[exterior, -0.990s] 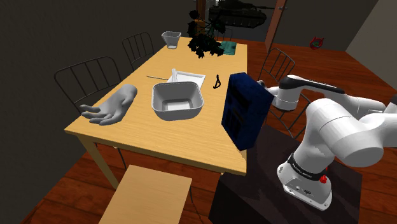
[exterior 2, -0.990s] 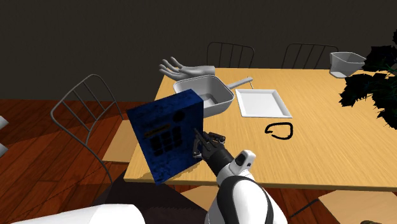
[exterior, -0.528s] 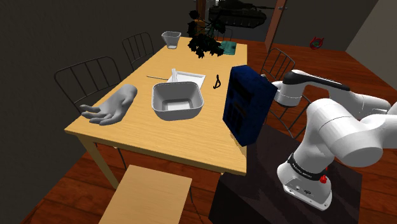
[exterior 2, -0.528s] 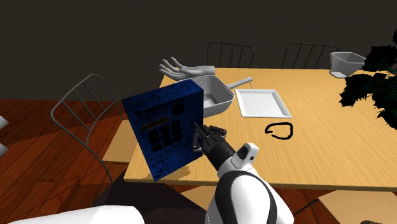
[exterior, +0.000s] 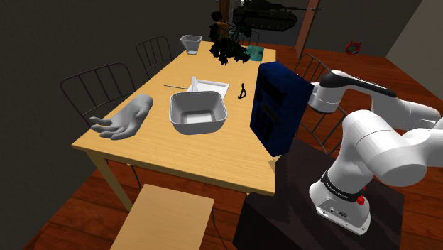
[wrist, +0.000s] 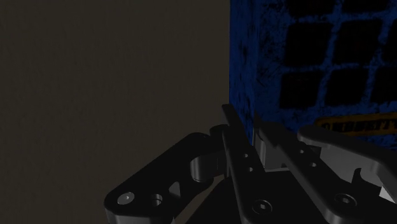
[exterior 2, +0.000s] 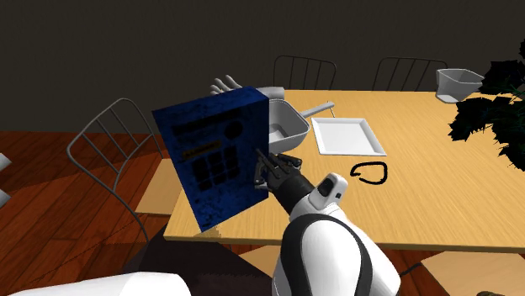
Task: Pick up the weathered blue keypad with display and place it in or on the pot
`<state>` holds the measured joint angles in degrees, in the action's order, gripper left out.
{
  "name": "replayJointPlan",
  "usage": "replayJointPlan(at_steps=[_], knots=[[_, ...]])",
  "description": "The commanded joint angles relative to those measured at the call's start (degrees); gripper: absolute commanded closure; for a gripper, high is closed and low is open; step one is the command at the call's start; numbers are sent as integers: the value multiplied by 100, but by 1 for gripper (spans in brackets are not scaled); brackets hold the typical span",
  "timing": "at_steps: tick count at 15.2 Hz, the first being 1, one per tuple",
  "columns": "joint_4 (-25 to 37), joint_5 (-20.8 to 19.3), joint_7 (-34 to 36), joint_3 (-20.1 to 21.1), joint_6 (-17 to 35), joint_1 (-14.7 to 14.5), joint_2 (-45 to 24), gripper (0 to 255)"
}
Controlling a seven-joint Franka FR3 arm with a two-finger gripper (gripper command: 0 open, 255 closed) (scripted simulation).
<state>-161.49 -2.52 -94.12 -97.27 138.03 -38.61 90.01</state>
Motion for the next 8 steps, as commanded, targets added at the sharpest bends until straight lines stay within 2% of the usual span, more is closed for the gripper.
replayJointPlan(at_steps=[1, 8], knots=[[-23, 68, 135, 185, -10, 33, 30, 255], [-48, 286, 573, 792, 4, 45, 138, 255]])
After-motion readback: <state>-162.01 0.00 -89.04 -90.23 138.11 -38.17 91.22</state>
